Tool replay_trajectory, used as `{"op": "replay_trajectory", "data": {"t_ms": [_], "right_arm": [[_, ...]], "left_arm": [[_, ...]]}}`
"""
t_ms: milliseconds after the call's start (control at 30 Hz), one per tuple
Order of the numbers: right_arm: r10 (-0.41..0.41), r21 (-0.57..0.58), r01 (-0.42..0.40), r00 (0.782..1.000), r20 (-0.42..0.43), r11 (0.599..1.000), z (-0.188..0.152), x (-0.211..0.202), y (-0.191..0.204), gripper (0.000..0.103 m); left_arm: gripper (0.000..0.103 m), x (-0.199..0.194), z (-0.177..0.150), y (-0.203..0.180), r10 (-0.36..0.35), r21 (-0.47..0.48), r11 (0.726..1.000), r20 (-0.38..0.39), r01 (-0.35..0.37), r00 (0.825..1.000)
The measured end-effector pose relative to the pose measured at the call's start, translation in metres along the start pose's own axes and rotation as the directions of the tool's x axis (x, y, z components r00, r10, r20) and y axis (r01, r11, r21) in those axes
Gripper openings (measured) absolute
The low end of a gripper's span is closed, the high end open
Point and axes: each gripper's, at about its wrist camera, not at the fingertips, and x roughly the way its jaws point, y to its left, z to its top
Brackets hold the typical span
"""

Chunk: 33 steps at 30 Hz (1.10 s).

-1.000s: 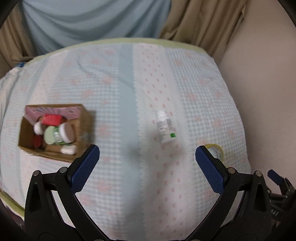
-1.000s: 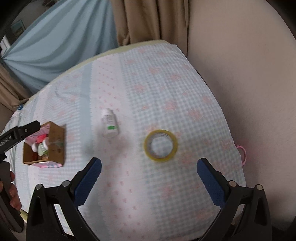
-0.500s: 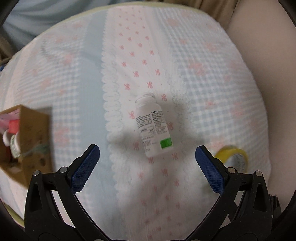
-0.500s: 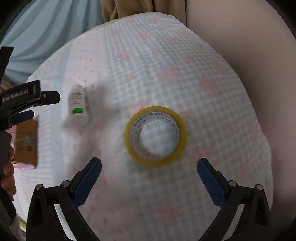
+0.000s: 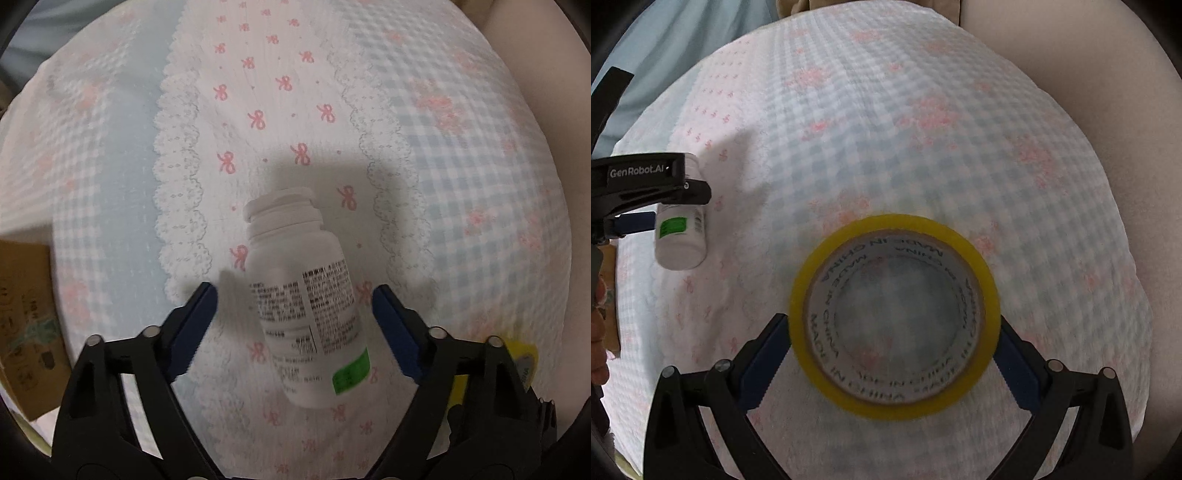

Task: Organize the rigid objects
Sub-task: 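Grasp the white pill bottle with the left tool while the right tool grasps the yellow tape roll, then carry the white pill bottle and yellow tape roll over the cardboard box with both tools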

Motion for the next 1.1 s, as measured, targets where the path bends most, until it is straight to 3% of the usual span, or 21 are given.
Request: {"op": "replay_trajectory", "data": {"t_ms": [100, 200, 500, 767, 1100], "right_arm": [[-0.008, 0.001, 0.008, 1.0, -0.016, 1.0, 0.007, 0.007, -0.001, 0.103], [-0.024, -0.019, 0.024, 0.999, -0.023, 1.0, 0.012, 0.011, 0.0, 0.098], [-0.023, -0.024, 0.022, 0.999, -0.033, 0.999, 0.014, 0.011, -0.002, 0.098], [-0.026, -0.006, 0.026, 1.0, 0.004, 1.0, 0.018, -0.006, -0.008, 0.098], [0.005, 0.048, -0.009, 0.997, 0.081, 0.999, 0.013, -0.072, -0.016, 0.098]], "left_arm": [[0.061, 0.008, 0.002, -0.002, -0.002, 0.002, 1.0, -0.023, 0.003, 1.0], [0.053, 0.012, 0.003, -0.004, -0.02, 0.002, 1.0, -0.026, 0.02, 0.999], [0.052, 0.011, -0.003, -0.011, -0.032, -0.001, 0.999, -0.021, 0.032, 0.999], [0.052, -0.015, -0.01, -0.008, -0.055, 0.008, 0.998, 0.019, 0.055, 0.998], [0.052, -0.104, -0.031, -0.006, -0.113, 0.016, 0.994, 0.115, 0.112, 0.987]]}}
